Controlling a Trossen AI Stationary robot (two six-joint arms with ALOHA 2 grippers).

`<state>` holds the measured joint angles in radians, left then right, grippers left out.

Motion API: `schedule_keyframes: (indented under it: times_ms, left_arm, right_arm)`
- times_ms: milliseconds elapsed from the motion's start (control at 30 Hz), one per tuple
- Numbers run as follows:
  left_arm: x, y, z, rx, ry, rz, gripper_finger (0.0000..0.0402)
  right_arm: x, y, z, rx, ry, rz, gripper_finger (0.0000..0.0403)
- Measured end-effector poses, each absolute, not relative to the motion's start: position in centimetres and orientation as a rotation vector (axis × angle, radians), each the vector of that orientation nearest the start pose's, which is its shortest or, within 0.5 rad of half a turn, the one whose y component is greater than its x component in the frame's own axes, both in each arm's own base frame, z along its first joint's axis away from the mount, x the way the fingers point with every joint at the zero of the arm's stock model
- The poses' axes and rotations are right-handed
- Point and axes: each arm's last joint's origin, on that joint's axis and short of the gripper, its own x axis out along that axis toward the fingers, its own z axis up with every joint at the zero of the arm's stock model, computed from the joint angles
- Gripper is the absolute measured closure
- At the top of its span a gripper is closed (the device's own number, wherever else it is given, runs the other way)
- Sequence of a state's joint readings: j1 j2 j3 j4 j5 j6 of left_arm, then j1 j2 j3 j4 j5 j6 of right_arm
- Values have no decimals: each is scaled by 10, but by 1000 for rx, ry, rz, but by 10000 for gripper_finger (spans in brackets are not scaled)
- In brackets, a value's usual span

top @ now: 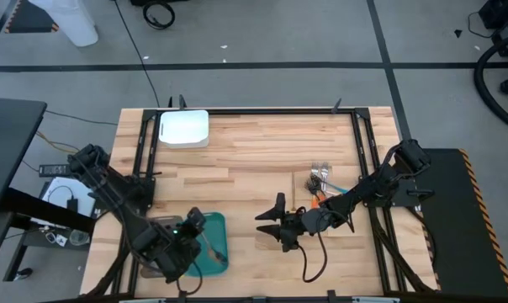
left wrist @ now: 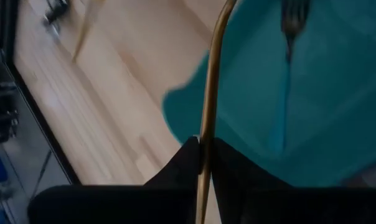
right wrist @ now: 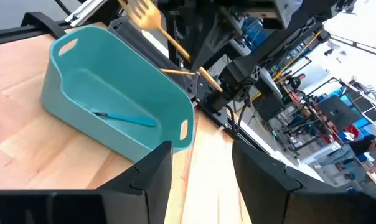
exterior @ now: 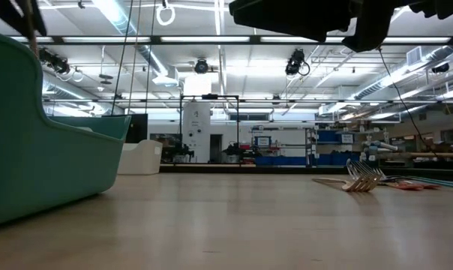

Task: Sort silverware by color (type)
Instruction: Put the gold fork into the black bin

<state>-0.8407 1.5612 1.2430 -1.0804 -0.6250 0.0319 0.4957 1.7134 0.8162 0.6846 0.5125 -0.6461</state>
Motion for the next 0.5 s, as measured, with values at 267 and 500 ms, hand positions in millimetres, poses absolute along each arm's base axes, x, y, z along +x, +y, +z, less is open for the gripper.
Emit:
schedule_keyframes:
  times_ms: [267,500]
  left_arm:
    - [184,-199,254,831,1243,-238,371]
    - [167,-200,253,741,1419,-294,366]
  right_arm:
    - [312,152,186,-602,233,38,227]
    - [312,151,183,-560,266,36,227]
